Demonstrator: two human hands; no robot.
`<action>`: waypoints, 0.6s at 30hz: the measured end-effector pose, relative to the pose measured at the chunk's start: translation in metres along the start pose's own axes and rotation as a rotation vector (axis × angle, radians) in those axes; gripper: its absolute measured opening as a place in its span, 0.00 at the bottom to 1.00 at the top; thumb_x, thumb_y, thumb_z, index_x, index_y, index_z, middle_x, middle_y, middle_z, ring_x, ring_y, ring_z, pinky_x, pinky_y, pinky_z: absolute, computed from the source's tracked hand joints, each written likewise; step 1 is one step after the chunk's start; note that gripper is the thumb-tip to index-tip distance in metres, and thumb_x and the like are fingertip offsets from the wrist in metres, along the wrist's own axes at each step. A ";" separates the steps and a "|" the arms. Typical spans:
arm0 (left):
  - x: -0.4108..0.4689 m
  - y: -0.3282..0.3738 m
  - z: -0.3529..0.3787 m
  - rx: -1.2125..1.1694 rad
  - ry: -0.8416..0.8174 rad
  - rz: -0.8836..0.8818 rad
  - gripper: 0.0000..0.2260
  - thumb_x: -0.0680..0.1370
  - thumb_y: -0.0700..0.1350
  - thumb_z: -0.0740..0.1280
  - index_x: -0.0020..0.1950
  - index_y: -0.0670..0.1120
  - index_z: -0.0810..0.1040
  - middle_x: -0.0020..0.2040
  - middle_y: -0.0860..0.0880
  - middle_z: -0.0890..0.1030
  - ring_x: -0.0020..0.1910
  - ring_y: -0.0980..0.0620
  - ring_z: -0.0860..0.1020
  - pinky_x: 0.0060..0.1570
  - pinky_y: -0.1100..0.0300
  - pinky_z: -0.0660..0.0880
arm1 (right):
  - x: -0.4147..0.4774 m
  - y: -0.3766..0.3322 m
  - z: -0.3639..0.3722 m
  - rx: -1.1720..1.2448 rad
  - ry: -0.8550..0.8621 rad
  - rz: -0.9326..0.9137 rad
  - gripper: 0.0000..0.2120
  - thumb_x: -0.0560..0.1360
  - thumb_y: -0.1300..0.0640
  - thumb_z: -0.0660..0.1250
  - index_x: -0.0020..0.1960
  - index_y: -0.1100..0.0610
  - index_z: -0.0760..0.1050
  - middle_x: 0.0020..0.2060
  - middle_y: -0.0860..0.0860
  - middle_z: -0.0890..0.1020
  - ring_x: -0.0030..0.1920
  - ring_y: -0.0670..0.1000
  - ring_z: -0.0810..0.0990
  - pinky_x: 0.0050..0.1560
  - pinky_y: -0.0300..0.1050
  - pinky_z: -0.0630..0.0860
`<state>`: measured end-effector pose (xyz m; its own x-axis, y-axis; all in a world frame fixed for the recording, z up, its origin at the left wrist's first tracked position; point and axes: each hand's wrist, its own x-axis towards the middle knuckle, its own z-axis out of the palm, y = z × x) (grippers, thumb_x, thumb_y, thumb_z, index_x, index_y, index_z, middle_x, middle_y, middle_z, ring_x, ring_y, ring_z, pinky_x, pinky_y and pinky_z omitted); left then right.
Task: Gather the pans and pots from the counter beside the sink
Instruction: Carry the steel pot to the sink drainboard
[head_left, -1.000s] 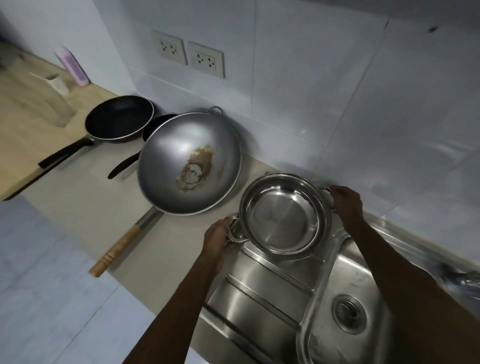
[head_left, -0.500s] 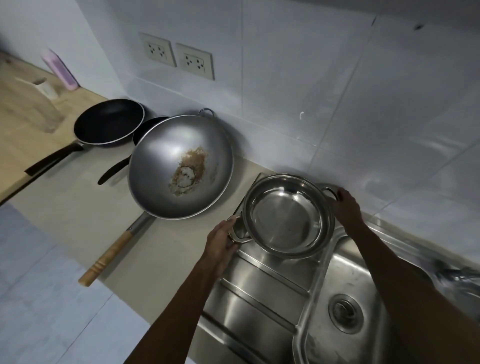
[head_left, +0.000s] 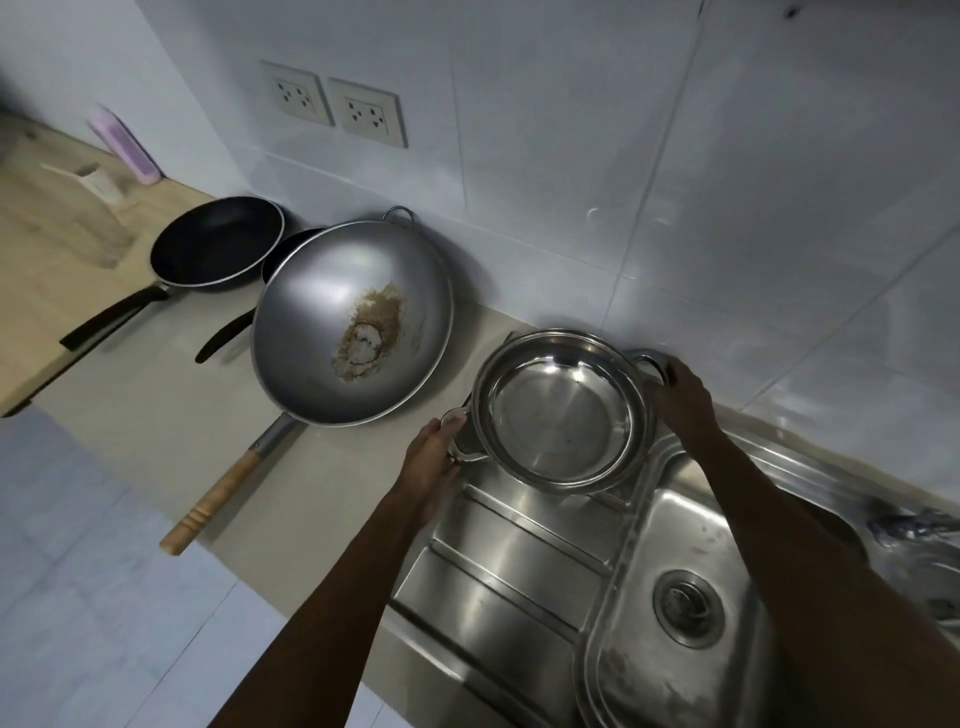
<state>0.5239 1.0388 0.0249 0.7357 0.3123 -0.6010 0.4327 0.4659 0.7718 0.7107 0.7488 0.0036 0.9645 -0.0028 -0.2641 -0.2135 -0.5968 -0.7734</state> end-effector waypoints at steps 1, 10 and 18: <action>-0.002 0.000 0.001 0.043 -0.001 0.014 0.19 0.80 0.49 0.68 0.69 0.44 0.77 0.66 0.42 0.81 0.63 0.44 0.81 0.59 0.49 0.79 | -0.001 0.001 -0.001 -0.005 0.004 0.002 0.22 0.75 0.49 0.69 0.66 0.55 0.75 0.59 0.56 0.82 0.55 0.58 0.79 0.52 0.46 0.68; -0.044 -0.033 0.000 0.252 0.078 0.095 0.04 0.79 0.51 0.71 0.52 0.55 0.79 0.50 0.56 0.83 0.53 0.55 0.80 0.49 0.52 0.78 | -0.060 0.008 -0.013 0.062 0.042 0.017 0.23 0.79 0.56 0.67 0.72 0.61 0.70 0.66 0.62 0.78 0.64 0.62 0.78 0.58 0.47 0.72; -0.110 -0.081 -0.014 1.077 0.183 0.546 0.31 0.78 0.59 0.69 0.74 0.39 0.72 0.71 0.39 0.77 0.69 0.39 0.76 0.69 0.42 0.73 | -0.163 0.022 -0.002 -0.212 -0.044 -0.287 0.24 0.78 0.59 0.69 0.71 0.64 0.70 0.65 0.64 0.77 0.65 0.63 0.76 0.66 0.54 0.72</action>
<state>0.4013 0.9781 0.0255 0.9092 0.4047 -0.0975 0.3643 -0.6603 0.6567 0.5494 0.7346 0.0310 0.9719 0.2208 -0.0813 0.1066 -0.7214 -0.6843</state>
